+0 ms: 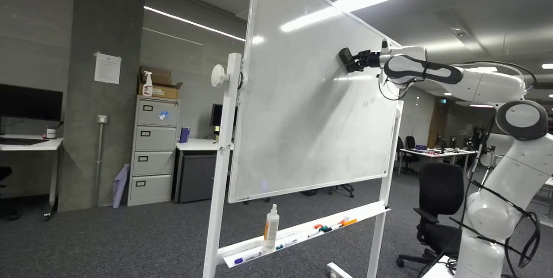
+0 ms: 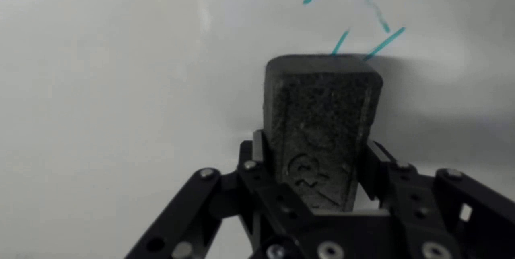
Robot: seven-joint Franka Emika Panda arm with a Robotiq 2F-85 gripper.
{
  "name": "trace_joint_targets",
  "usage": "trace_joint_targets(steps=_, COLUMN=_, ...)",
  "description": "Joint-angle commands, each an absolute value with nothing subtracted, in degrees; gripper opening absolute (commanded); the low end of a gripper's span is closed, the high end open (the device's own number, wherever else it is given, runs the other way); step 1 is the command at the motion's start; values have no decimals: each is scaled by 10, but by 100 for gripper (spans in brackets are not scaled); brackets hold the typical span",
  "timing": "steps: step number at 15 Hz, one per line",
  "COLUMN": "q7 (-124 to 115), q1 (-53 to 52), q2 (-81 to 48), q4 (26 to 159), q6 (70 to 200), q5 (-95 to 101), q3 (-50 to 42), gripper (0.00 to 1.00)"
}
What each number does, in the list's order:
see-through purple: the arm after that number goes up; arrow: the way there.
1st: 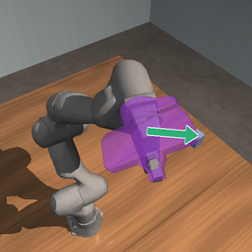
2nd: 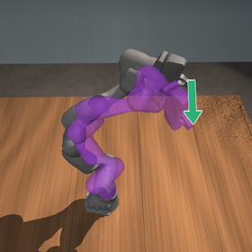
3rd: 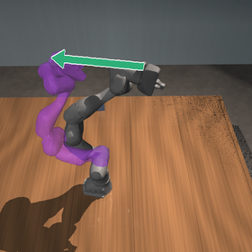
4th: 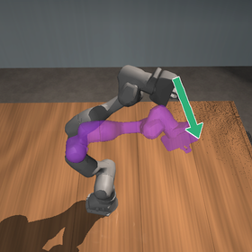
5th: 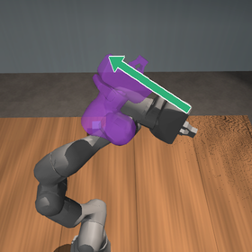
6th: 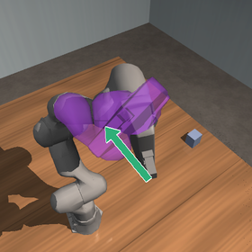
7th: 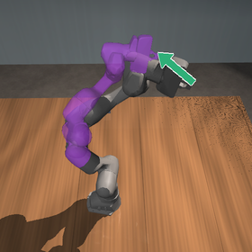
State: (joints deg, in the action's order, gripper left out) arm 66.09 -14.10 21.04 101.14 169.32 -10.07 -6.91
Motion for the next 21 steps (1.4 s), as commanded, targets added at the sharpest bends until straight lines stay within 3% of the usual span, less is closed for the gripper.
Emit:
trace_joint_targets(steps=1, q7=675, q1=-178, q2=242, q4=1088, q6=1746, q5=-139, q3=-84, gripper=34)
trace_joint_targets(steps=7, q7=686, q1=-228, q2=279, q4=1146, q6=1743, q5=-165, q3=-125, gripper=34)
trace_joint_targets(steps=15, q7=673, q1=-249, q2=290, q4=1131, q6=1740, q5=-166, q3=-210, gripper=34)
trace_joint_targets(steps=21, q7=663, q1=-234, q2=297, q4=1152, q6=1721, q5=-148, q3=-205, gripper=34)
